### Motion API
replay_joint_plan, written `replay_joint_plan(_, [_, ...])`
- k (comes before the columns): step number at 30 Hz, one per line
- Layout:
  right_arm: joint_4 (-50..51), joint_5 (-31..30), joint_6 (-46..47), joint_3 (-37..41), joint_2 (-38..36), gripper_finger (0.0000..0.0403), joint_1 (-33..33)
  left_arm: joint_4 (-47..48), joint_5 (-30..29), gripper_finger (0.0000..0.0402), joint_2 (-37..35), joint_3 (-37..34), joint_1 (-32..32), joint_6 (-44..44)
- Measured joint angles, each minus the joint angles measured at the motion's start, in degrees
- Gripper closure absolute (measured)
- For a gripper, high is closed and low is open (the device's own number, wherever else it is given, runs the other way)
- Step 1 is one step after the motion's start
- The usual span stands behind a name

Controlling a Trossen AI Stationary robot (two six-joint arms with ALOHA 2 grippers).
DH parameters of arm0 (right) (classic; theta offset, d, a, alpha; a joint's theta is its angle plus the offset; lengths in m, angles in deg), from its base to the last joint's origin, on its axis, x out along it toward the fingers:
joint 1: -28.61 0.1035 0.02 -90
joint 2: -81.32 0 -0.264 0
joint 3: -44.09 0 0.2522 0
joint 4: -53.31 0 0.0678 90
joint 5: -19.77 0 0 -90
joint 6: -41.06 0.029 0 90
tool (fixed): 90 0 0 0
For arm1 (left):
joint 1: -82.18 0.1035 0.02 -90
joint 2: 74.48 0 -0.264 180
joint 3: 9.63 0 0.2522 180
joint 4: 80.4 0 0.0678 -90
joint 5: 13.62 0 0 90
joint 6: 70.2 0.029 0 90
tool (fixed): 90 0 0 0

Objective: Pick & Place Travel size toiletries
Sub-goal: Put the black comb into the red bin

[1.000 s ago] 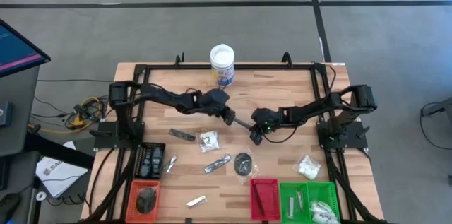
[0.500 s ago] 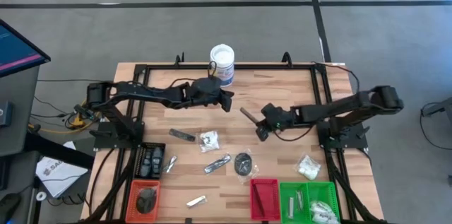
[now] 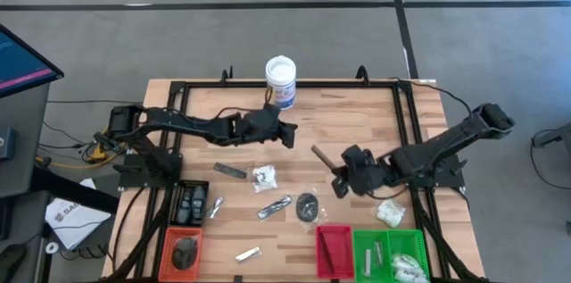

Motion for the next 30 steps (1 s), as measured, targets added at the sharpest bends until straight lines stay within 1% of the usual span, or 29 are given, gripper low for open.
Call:
replay_joint_plan(6, [9.79, -4.92, 16.04, -8.41, 6.01, 0.0403, 12.18, 0.06, -9.99, 0.0401, 0.00, 0.07, -8.70, -6.05])
replay_joint_plan(10, [14.13, -5.04, 24.83, -13.55, 12.70, 0.0403, 18.59, 1.00, -15.40, 0.0401, 0.00, 0.07, -13.71, -8.92])
replay_joint_plan(13, [16.27, -4.81, 29.40, -18.21, 18.23, 0.0403, 21.95, 1.49, -18.04, 0.0401, 0.00, 0.07, -16.36, -11.04])
replay_joint_plan(18, [21.89, -3.07, 31.00, -28.93, 27.19, 0.0403, 25.09, 1.53, -21.24, 0.0401, -0.02, 0.07, -19.78, -13.84])
replay_joint_plan(23, [33.18, -1.17, 33.16, -40.07, 34.91, 0.0403, 26.44, 1.71, -22.33, 0.0401, -0.02, 0.07, -21.70, -14.68])
replay_joint_plan(26, [37.51, -0.42, 36.18, -44.59, 38.02, 0.0403, 27.20, 2.23, -22.57, 0.0401, -0.04, 0.09, -22.44, -16.30])
replay_joint_plan(30, [37.75, -0.14, 39.02, -48.16, 41.20, 0.0403, 28.26, 5.19, -22.45, 0.0401, -0.07, 0.11, -23.12, -19.55])
